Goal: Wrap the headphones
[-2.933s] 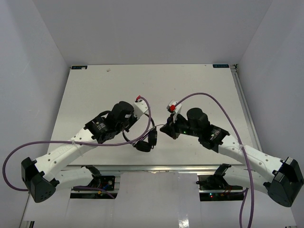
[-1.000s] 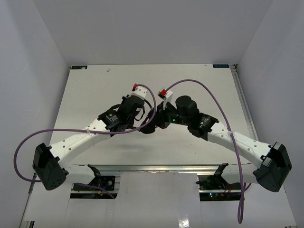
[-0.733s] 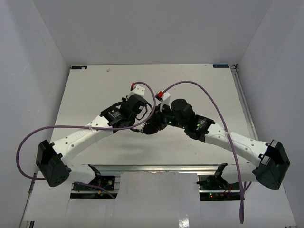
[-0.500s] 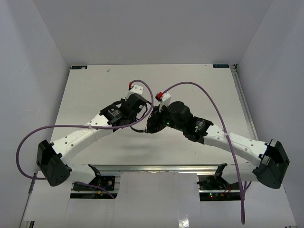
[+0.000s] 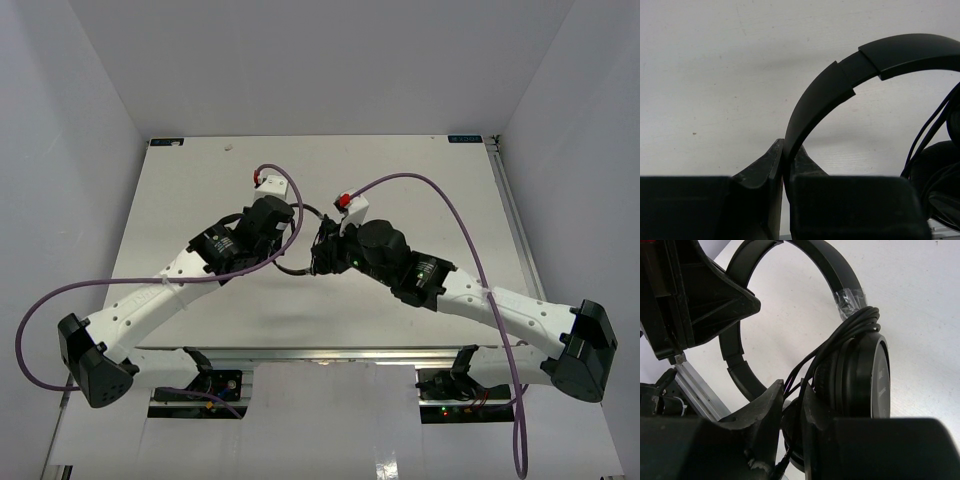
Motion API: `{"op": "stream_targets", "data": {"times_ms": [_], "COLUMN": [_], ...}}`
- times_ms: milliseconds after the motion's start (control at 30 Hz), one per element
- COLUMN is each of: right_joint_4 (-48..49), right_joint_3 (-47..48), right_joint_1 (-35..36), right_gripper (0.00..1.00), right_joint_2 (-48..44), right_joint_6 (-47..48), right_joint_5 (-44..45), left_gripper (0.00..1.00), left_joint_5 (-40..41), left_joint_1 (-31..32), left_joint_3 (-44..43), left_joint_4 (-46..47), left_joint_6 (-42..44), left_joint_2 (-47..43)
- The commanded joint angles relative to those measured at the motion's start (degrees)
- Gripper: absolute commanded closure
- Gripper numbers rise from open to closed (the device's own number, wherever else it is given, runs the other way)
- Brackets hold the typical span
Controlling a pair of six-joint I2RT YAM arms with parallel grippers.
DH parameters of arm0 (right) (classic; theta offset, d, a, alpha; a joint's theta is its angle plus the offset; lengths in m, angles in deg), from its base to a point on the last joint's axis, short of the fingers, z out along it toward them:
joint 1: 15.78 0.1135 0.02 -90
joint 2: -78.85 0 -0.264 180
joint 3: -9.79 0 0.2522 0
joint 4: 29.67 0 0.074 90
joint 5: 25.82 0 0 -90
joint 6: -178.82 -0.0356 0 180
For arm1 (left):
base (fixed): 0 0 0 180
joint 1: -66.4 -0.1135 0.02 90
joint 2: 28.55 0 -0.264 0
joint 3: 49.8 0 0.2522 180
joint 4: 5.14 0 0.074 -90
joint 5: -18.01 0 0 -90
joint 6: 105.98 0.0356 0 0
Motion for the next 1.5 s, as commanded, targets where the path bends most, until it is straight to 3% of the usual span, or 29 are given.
{"op": "stream_targets", "data": {"times_ms": [0,300,1467], "right_joint_4": [-2.09,-3.05,-0.80], "right_joint_3": [-1.04,-2.12,-5.73], "right_joint_1": [0.24,1.27,2.24], "right_gripper": [0.72,0.63,0.61], "right_joint_2": [-2.70,-5.91,-13.81], "right_joint_6": [-0.09,0.31,2.13], "right_joint_5": [3.69,4.66,2.26], "left_gripper": [1.00,1.00,1.00], "left_joint_5": [-0.53,-0.39,1.19], "left_joint_1": [-0.11,-0.20,-0.11], "left_joint_3": [-0.51,-0.99,-0.67], "left_joint_4": [3.34,3.44,2.73], "left_joint_6": [-2.38,-2.66,-3.39], "left_joint_2": [-3.22,-4.20,-3.10]}}
